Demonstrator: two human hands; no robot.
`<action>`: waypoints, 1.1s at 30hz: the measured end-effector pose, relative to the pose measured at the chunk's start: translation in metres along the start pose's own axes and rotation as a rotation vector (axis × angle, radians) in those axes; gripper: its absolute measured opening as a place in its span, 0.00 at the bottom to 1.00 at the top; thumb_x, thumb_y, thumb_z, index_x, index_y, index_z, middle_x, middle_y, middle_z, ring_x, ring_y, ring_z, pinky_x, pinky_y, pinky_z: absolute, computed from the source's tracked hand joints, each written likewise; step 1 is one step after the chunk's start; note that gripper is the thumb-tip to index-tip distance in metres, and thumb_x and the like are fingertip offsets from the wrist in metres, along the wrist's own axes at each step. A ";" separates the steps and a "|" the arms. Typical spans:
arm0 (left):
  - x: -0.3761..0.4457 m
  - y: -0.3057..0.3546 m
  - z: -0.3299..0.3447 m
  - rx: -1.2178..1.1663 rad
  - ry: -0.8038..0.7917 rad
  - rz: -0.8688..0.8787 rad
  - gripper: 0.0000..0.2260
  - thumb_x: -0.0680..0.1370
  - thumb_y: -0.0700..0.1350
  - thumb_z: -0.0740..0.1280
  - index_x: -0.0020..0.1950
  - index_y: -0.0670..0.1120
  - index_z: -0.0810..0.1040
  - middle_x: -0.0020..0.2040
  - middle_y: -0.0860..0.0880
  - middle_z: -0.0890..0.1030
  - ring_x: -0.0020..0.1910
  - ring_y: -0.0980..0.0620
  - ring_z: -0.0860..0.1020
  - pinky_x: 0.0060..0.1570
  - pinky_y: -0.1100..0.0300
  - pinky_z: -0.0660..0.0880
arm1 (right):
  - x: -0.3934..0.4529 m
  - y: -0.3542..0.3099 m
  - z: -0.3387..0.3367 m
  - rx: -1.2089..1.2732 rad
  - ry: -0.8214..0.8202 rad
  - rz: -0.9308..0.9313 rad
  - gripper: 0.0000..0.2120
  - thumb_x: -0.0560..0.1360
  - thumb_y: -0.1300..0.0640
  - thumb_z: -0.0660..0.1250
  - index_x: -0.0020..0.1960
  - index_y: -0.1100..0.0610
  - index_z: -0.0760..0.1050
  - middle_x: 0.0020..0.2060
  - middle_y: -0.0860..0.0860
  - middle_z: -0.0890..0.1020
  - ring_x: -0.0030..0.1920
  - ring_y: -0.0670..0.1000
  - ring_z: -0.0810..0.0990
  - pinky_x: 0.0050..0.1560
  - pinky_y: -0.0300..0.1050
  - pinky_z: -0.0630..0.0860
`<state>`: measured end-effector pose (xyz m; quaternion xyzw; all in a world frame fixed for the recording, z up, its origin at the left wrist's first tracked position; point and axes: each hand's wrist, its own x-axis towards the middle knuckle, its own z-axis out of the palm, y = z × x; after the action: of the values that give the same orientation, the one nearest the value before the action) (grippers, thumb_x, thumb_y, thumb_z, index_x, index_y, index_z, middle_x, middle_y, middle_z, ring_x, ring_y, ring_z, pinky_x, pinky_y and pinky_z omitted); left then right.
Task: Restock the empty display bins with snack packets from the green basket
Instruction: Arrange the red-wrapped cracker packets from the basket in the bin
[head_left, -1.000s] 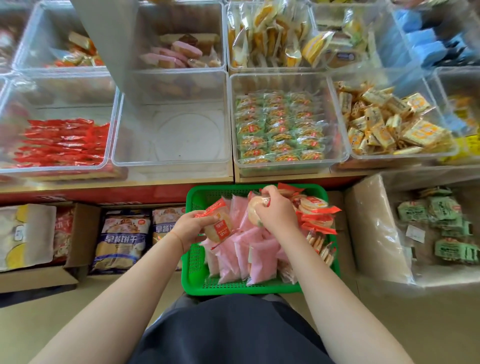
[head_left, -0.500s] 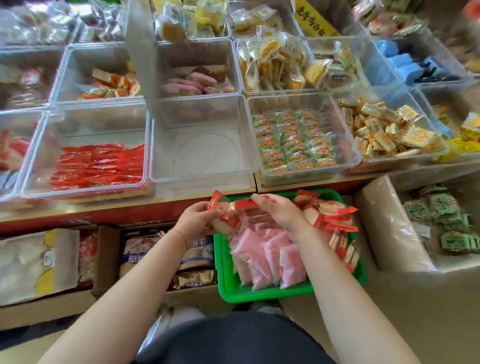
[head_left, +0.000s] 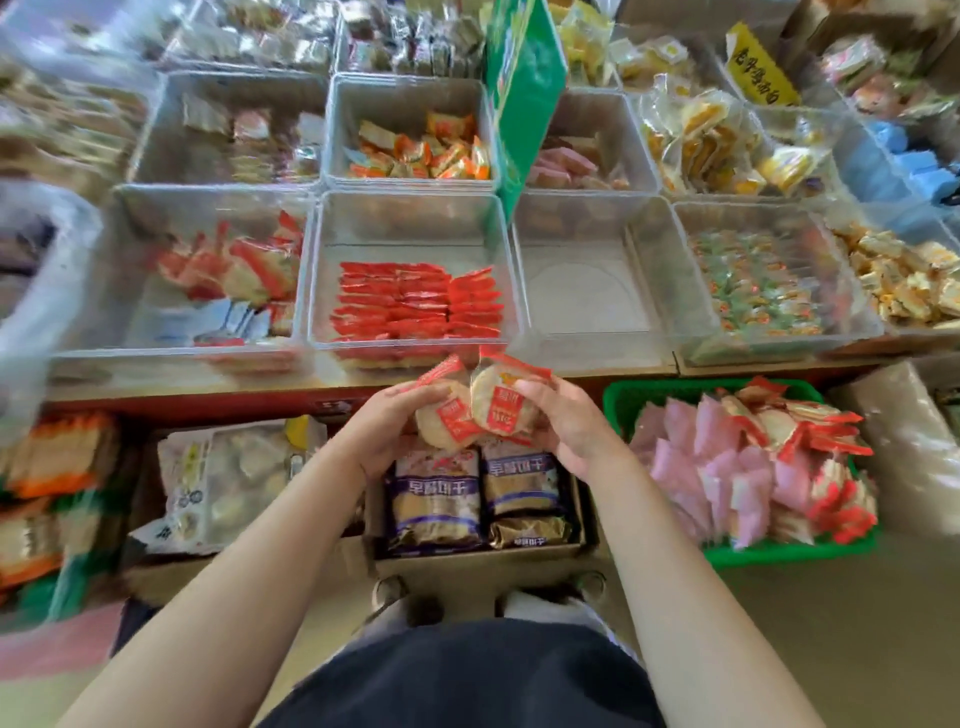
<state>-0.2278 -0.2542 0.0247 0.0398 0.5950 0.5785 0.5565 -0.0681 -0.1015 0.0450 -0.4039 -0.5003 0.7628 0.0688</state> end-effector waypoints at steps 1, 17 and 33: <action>-0.005 0.002 -0.010 -0.009 0.000 -0.003 0.13 0.77 0.46 0.70 0.60 0.43 0.81 0.52 0.42 0.83 0.48 0.46 0.82 0.50 0.50 0.78 | 0.001 0.004 0.012 0.009 -0.006 0.005 0.14 0.77 0.54 0.70 0.60 0.57 0.79 0.54 0.57 0.85 0.56 0.57 0.83 0.57 0.54 0.79; 0.015 0.053 -0.054 0.068 0.001 -0.007 0.20 0.79 0.58 0.65 0.61 0.44 0.80 0.52 0.43 0.85 0.47 0.45 0.84 0.42 0.54 0.80 | 0.047 -0.023 0.075 -0.153 -0.134 0.045 0.22 0.73 0.48 0.74 0.64 0.53 0.75 0.54 0.50 0.85 0.54 0.50 0.84 0.52 0.46 0.80; 0.116 0.124 -0.049 0.524 0.572 0.464 0.11 0.73 0.51 0.76 0.50 0.46 0.84 0.40 0.49 0.84 0.40 0.49 0.83 0.42 0.55 0.78 | 0.173 -0.083 0.028 -0.262 0.201 -0.149 0.10 0.72 0.58 0.74 0.50 0.53 0.75 0.46 0.54 0.84 0.47 0.56 0.84 0.46 0.53 0.82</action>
<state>-0.3798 -0.1650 0.0300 0.1502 0.8267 0.5055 0.1960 -0.2273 0.0071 0.0233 -0.4455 -0.6144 0.6397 0.1218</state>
